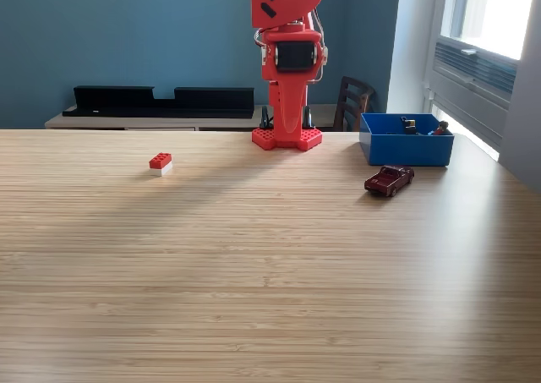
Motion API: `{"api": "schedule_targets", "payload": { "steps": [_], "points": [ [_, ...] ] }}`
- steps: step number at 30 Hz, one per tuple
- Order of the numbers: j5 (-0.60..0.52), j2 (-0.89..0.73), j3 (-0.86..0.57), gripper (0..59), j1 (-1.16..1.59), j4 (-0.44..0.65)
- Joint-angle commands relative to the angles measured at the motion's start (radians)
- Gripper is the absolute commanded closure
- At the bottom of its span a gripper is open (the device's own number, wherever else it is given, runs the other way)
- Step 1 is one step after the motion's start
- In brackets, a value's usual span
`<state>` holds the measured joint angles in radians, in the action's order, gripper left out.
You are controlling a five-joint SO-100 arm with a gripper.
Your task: Grasp a lego block and put it in the bin.
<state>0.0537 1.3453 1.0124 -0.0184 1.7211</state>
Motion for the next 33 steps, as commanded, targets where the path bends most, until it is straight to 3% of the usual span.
{"api": "schedule_targets", "payload": {
  "steps": [1, 11, 18, 23, 33],
  "points": [
    [-0.015, 0.038, -0.041, 58.5, -0.041, 0.012],
    [0.003, 0.037, -0.095, 58.5, 0.112, 0.012],
    [-0.008, 0.037, -0.037, 58.5, 0.314, 0.012],
    [0.049, 0.037, 0.009, 58.4, 0.439, 0.008],
    [0.193, 0.087, 0.216, 40.5, 0.578, -0.103]
  ]
}}
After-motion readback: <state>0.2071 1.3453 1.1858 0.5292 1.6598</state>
